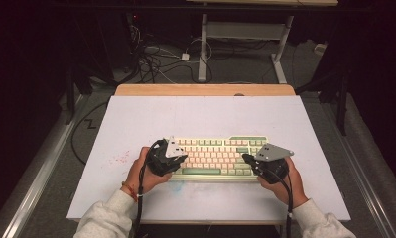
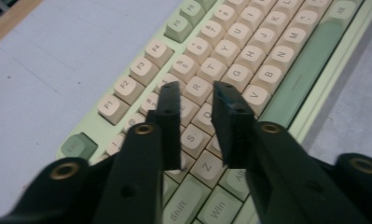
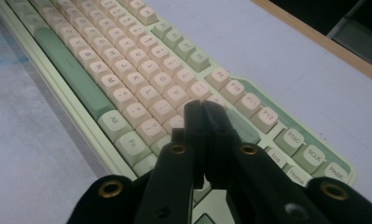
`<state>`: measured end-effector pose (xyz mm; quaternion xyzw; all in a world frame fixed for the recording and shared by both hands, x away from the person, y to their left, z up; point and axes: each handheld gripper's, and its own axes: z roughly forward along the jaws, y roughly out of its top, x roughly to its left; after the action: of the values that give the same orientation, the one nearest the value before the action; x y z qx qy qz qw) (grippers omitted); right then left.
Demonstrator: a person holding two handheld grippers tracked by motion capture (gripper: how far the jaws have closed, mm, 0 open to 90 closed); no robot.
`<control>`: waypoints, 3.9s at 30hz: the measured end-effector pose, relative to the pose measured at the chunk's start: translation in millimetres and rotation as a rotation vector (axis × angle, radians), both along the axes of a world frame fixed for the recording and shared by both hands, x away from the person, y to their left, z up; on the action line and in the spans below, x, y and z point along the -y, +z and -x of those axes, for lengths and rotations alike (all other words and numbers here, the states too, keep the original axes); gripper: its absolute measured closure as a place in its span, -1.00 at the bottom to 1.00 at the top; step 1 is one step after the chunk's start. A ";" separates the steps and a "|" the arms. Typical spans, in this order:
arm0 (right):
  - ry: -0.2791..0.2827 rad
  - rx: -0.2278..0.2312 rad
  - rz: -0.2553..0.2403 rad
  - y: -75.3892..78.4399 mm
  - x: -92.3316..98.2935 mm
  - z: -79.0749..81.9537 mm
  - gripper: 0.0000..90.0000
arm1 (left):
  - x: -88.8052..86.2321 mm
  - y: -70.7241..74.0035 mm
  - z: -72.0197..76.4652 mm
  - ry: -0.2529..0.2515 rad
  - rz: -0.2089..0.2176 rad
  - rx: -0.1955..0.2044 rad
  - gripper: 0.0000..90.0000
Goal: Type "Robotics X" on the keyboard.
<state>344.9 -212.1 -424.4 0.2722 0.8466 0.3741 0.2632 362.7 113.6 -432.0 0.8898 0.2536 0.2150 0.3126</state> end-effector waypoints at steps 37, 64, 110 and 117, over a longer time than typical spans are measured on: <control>-0.092 0.076 -0.062 -2.2 -6.5 -3.6 -0.64 | 0.2 -4.4 12.9 0.010 0.090 0.163 -0.65; -0.138 0.142 -0.027 10.8 1.8 16.5 -0.58 | -14.3 8.0 34.3 0.034 0.070 0.242 -0.65; -0.205 0.164 0.010 3.8 40.8 43.5 -0.55 | -55.2 -17.1 58.5 0.076 0.022 0.230 -0.65; -0.226 0.167 0.012 -0.5 50.9 47.8 -0.55 | -63.1 -21.2 62.2 0.082 0.021 0.220 -0.65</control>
<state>297.1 -263.0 -424.9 0.3318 0.7880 0.3582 0.3749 300.5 176.8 -453.1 0.8464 0.2562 0.3215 0.3387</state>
